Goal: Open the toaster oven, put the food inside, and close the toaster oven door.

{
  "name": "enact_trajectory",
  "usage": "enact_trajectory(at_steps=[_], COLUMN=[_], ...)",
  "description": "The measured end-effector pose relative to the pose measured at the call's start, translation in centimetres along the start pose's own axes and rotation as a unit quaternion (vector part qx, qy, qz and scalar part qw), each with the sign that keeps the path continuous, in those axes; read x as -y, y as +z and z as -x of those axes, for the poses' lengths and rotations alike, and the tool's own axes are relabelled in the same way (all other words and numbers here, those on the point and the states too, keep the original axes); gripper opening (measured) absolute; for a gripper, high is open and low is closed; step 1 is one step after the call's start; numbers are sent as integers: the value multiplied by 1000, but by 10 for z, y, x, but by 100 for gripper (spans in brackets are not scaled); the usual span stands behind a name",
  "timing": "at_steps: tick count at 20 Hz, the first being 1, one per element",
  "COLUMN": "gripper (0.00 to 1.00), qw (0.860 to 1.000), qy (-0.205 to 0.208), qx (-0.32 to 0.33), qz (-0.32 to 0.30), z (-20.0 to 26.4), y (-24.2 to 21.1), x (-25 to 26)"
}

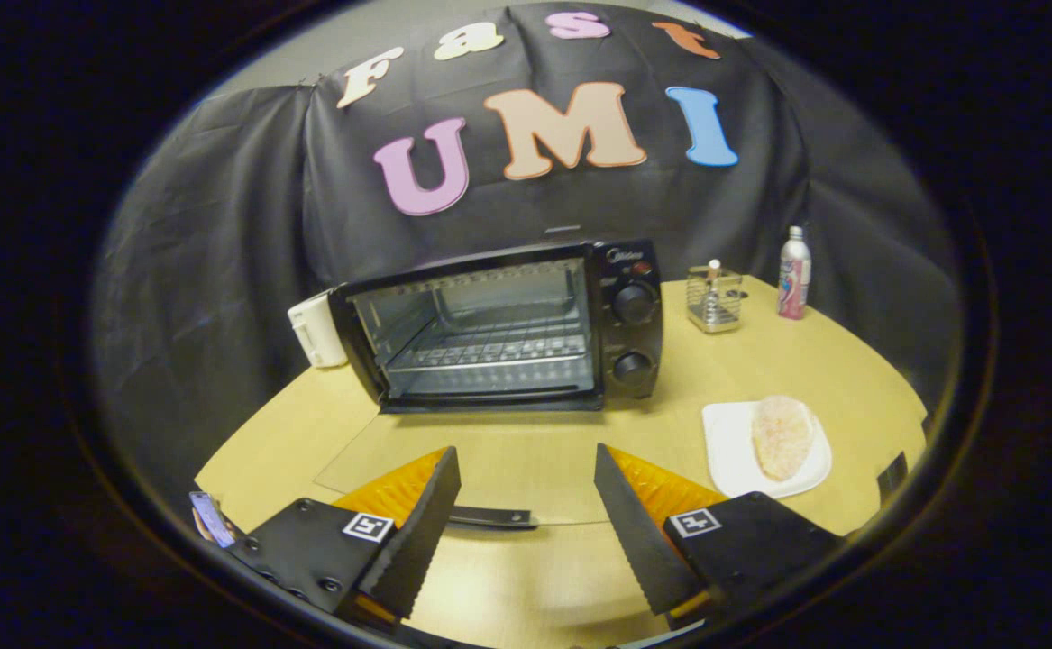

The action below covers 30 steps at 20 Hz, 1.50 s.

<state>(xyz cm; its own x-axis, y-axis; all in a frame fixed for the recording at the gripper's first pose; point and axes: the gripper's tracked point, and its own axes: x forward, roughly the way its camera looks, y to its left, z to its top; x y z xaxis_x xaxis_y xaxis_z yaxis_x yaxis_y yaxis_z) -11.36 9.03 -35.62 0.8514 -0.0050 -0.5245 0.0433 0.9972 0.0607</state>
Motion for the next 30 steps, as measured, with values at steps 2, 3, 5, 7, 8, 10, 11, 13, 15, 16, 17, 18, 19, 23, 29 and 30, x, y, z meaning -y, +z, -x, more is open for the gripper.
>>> enact_trajectory(at_steps=[2, 3, 5, 7, 8, 10, 11, 13, 15, 16, 17, 18, 19, 23, 29, 30], gripper=[95, 95, 95, 95, 95, 95, 94, 95, 95, 95, 95, 95, 95, 95, 97, 96], qw=[1000, 999, 998, 997, 997, 998, 998, 997, 997, 996, 996, 994, 993, 986, 979, 978], qy=[-25, -39, -62, -69, -66, -67, -68, -71, -78, -84, -92, -103, -115, -158, -179, -183], qx=[12, 17, 22, 21, 21, 19, 17, 12, -1, -7, -13, -19, -21, -44, -88, -96], qz=[-3, -3, 5, 13, 15, 9, 4, 8, 16, 16, 13, 10, 9, 10, 40, 39], z=[5, 7, 10, 9, 9, 3, -1, -7, -15, -19, -24, -29, -34, -56, -62, -63], y=[14, 21, 31, 35, 38, 43, 43, 40, 30, 26, 18, 14, 11, -11, -44, -52], x=[25, 39, 62, 78, 83, 96, 101, 112, 126, 136, 146, 157, 169, 211, 230, 233])
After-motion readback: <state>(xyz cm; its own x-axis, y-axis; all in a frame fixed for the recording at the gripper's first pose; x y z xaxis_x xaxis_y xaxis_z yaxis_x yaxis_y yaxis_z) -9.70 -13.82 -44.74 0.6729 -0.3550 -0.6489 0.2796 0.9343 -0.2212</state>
